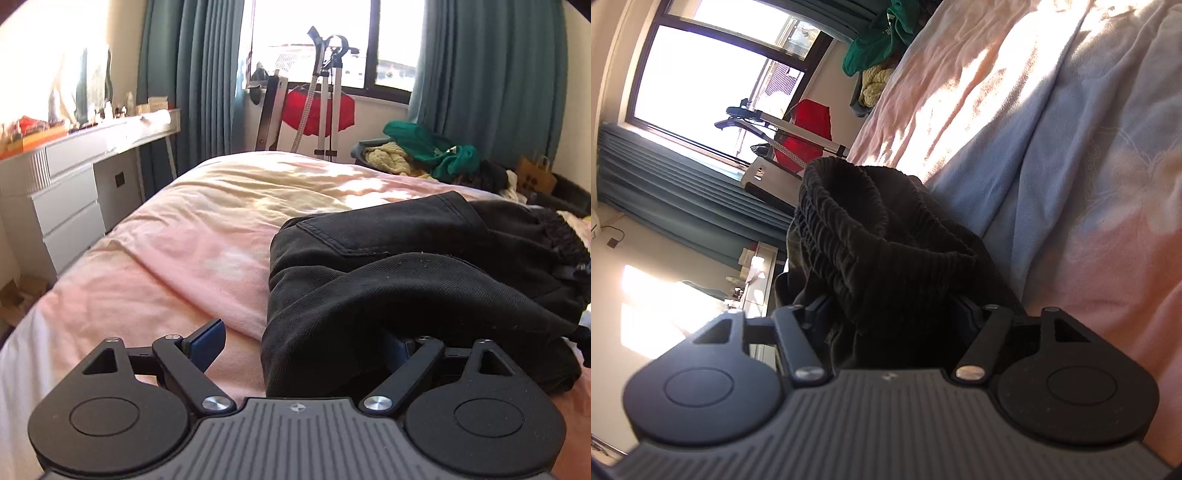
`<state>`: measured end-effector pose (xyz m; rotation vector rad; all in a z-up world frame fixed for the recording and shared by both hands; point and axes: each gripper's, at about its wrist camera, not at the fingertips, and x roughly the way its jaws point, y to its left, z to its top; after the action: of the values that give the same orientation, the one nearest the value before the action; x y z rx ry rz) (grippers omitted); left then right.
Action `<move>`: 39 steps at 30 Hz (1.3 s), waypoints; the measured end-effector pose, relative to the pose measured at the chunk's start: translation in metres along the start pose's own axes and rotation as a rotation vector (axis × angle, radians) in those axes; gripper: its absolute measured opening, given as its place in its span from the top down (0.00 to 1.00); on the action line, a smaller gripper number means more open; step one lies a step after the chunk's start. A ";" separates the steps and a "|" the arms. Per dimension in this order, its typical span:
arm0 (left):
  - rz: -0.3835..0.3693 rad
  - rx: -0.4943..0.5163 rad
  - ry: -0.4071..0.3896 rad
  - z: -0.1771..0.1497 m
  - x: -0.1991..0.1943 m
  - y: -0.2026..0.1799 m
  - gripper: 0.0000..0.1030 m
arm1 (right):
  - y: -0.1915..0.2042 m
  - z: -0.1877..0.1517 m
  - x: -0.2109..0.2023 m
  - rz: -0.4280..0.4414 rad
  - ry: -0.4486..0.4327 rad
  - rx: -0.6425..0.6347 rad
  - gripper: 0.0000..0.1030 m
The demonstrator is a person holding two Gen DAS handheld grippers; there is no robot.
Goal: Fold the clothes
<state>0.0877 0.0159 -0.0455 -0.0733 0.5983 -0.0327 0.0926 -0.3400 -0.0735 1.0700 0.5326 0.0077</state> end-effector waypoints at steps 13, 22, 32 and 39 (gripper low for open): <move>-0.006 -0.015 0.014 -0.041 -0.036 -0.025 0.17 | -0.001 -0.018 -0.033 -0.080 -0.063 -0.127 0.69; -0.005 -0.057 0.047 -0.041 -0.035 -0.020 0.16 | 0.001 -0.025 -0.036 -0.086 -0.043 -0.130 0.58; 0.000 -0.075 0.046 -0.043 -0.044 -0.018 0.17 | 0.004 -0.027 -0.027 -0.175 -0.037 -0.211 0.21; -0.025 -0.132 0.079 -0.042 -0.041 -0.013 0.16 | -0.014 -0.023 -0.005 -0.120 0.006 -0.109 0.13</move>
<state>0.0298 0.0026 -0.0557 -0.2079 0.6786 -0.0208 0.0747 -0.3294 -0.0917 0.9308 0.5949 -0.0651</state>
